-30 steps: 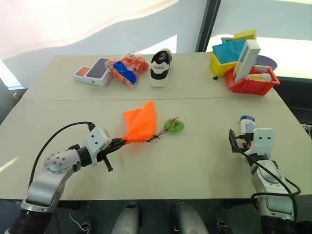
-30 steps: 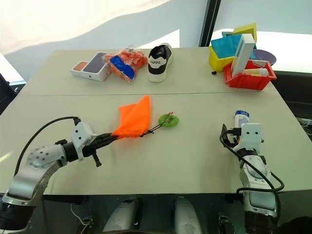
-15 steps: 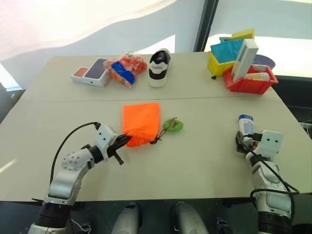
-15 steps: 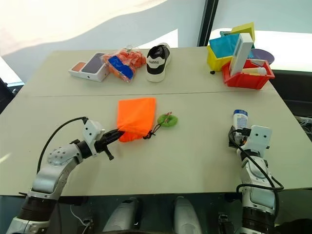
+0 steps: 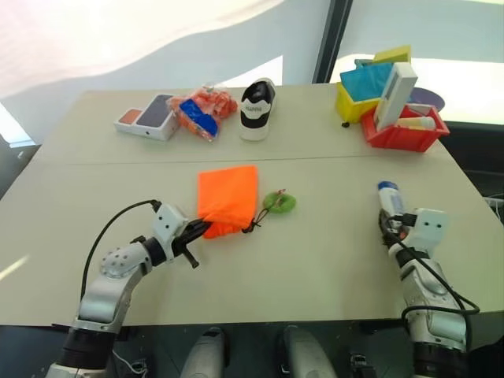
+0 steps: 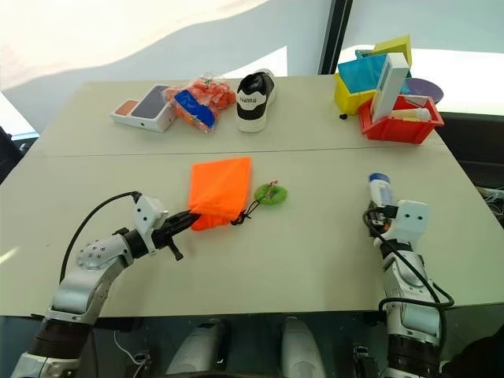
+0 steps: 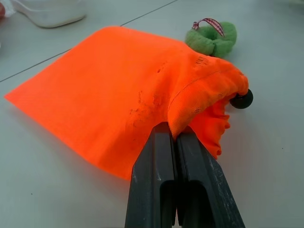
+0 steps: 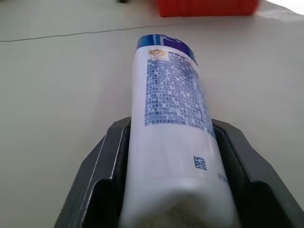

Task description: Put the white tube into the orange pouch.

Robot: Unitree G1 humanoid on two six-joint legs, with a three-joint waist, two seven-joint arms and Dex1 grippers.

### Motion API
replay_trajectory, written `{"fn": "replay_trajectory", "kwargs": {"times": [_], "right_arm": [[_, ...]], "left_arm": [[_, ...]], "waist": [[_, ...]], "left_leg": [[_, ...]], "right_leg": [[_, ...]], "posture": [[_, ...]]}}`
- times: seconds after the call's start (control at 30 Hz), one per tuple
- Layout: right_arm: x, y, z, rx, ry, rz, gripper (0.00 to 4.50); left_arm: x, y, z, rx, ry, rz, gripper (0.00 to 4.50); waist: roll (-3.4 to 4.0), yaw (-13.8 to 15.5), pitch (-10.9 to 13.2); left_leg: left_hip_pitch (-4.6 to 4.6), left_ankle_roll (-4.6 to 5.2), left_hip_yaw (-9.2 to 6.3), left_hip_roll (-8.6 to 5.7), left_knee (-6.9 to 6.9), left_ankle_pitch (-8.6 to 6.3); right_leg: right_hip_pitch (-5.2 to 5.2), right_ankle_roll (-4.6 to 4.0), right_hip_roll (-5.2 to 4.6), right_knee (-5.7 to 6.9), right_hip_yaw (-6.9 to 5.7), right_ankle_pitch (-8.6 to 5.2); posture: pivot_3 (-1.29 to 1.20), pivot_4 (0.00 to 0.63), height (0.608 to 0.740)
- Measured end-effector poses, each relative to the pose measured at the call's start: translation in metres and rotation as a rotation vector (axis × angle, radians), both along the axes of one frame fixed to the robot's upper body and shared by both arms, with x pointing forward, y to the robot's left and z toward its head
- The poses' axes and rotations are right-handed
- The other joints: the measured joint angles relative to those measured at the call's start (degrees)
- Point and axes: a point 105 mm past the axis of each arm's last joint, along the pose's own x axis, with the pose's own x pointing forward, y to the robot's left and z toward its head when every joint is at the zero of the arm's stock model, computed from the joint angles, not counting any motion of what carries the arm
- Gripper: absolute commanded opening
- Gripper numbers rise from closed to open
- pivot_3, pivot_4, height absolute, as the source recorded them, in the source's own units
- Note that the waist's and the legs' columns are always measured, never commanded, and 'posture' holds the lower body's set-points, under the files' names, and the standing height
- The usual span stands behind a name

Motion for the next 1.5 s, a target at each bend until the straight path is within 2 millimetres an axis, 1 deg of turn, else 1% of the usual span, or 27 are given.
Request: {"fn": "replay_trajectory", "kwargs": {"times": [0.07, 0.1, 0.17, 0.23, 0.3, 0.43, 0.6, 0.7, 0.93, 1.1, 1.2, 1.3, 1.37, 1.43, 1.5], "right_arm": [[-0.009, 0.045, 0.016, -0.008, -0.034, 0.254, 2.14], [-0.017, 0.068, 0.022, -0.006, -0.034, 0.389, 2.14], [-0.034, 0.102, 0.028, -0.005, -0.007, 0.608, 2.14], [-0.044, 0.122, 0.024, -0.01, 0.048, 0.733, 2.14], [-0.049, 0.137, 0.016, -0.034, 0.113, 0.824, 2.14], [-0.059, 0.16, 0.005, -0.086, 0.186, 0.966, 2.14], [-0.051, 0.169, -0.007, -0.144, 0.226, 0.992, 2.14], [-0.045, 0.179, -0.012, -0.135, 0.221, 0.975, 2.14], [-0.032, 0.196, -0.007, -0.069, 0.167, 0.905, 2.14], [-0.023, 0.194, -0.006, -0.022, 0.163, 0.83, 2.14], [-0.015, 0.194, 0.0, 0.0, 0.154, 0.775, 2.14], [-0.008, 0.194, 0.004, -0.006, 0.149, 0.737, 2.14], [-0.005, 0.198, 0.006, -0.029, 0.146, 0.726, 2.14], [-0.001, 0.203, 0.006, -0.05, 0.144, 0.72, 2.14], [0.004, 0.212, 0.006, -0.064, 0.15, 0.715, 2.14]], "left_arm": [[0.002, -0.001, 0.003, -0.01, 0.001, -0.005, 0.0], [0.003, -0.002, 0.005, -0.014, -0.001, -0.007, 0.0], [0.004, 0.0, 0.007, -0.02, 0.004, -0.005, 0.0], [0.005, 0.003, 0.008, -0.022, 0.01, -0.003, 0.0], [0.006, 0.004, 0.01, -0.024, 0.018, -0.005, 0.0], [0.007, 0.002, 0.014, -0.048, 0.035, -0.012, 0.0], [0.003, 0.001, 0.021, -0.054, 0.036, -0.028, 0.0], [0.0, -0.001, 0.024, -0.047, 0.036, -0.04, 0.0], [-0.004, -0.006, 0.029, -0.042, 0.034, -0.065, 0.0], [-0.011, -0.01, 0.029, -0.042, 0.048, -0.084, 0.0], [-0.014, -0.013, 0.028, -0.043, 0.068, -0.1, 0.0], [-0.017, -0.018, 0.03, -0.047, 0.07, -0.123, 0.0], [-0.019, -0.022, 0.031, -0.046, 0.075, -0.136, 0.0], [-0.02, -0.027, 0.03, -0.049, 0.08, -0.151, 0.0], [-0.022, -0.031, 0.029, -0.053, 0.085, -0.164, 0.0]], "waist": [[0.0, 0.01, 0.0], [0.0, 0.13, 0.0], [-0.06, 0.26, -0.01], [-0.09, 0.32, 0.0], [-0.11, 0.39, 0.01], [-0.16, 0.4, 0.03], [-0.21, 0.33, 0.06], [-0.21, 0.31, 0.06], [-0.22, 0.32, 0.06], [-0.22, 0.32, 0.06], [-0.22, 0.22, 0.06], [-0.22, 0.24, 0.06], [-0.22, 0.23, 0.06], [-0.22, 0.18, 0.06], [-0.22, 0.02, 0.06]], "left_leg": [[0.0, 0.01, -0.05, 0.04, 0.01, -0.01], [0.0, 0.01, -0.07, 0.05, 0.01, -0.01], [0.0, 0.01, -0.07, 0.05, 0.04, -0.01], [-0.02, 0.01, -0.06, 0.02, 0.08, -0.01], [-0.04, 0.01, -0.04, -0.01, 0.11, -0.01], [-0.07, 0.01, -0.04, -0.02, 0.1, -0.01], [-0.09, 0.0, -0.03, -0.03, 0.08, -0.01], [-0.09, 0.0, -0.05, -0.02, 0.06, -0.01], [-0.1, 0.0, -0.04, -0.02, 0.06, -0.01], [-0.1, 0.0, -0.04, -0.02, 0.06, -0.01], [-0.1, 0.0, -0.04, -0.02, 0.06, -0.01], [-0.1, 0.0, -0.04, -0.02, 0.04, -0.01], [-0.1, 0.0, -0.03, -0.03, 0.03, -0.01], [-0.1, 0.0, -0.03, -0.03, 0.03, -0.01], [-0.1, 0.0, -0.02, -0.02, 0.03, -0.01]], "right_leg": [[0.01, 0.09, 0.07, 0.0, -0.01, -0.01], [0.02, 0.14, 0.07, 0.0, -0.02, -0.04], [0.04, 0.12, 0.06, -0.03, -0.02, -0.05], [0.04, 0.0, -0.01, -0.05, -0.02, -0.1], [0.04, 0.01, -0.09, -0.06, -0.02, -0.09], [0.04, 0.02, -0.11, -0.1, -0.02, -0.07], [0.0, 0.03, -0.1, -0.11, -0.02, 0.0], [-0.02, 0.03, -0.07, -0.1, -0.02, 0.0], [-0.02, 0.03, -0.1, -0.11, -0.01, 0.01], [-0.03, 0.0, -0.1, -0.11, 0.0, 0.0], [-0.04, -0.03, -0.08, -0.1, 0.0, -0.01], [-0.05, -0.03, -0.08, -0.1, 0.0, -0.01], [-0.06, -0.03, -0.08, -0.1, 0.0, -0.01], [-0.07, -0.03, -0.08, -0.1, 0.0, -0.01], [-0.09, -0.02, -0.06, -0.09, 0.01, 0.01]], "posture": [[0.0, 0.15, 0.74], [0.0, 0.15, 0.74], [0.0, 0.15, 0.74], [0.0, 0.15, 0.74], [0.0, 0.15, 0.74], [0.0, 0.15, 0.74], [0.0, 0.15, 0.74], [0.0, 0.15, 0.74], [0.0, 0.15, 0.74], [0.0, 0.15, 0.74], [0.0, 0.15, 0.74], [0.0, 0.15, 0.74], [0.0, 0.15, 0.74], [0.0, 0.15, 0.74], [0.0, 0.15, 0.74]]}}
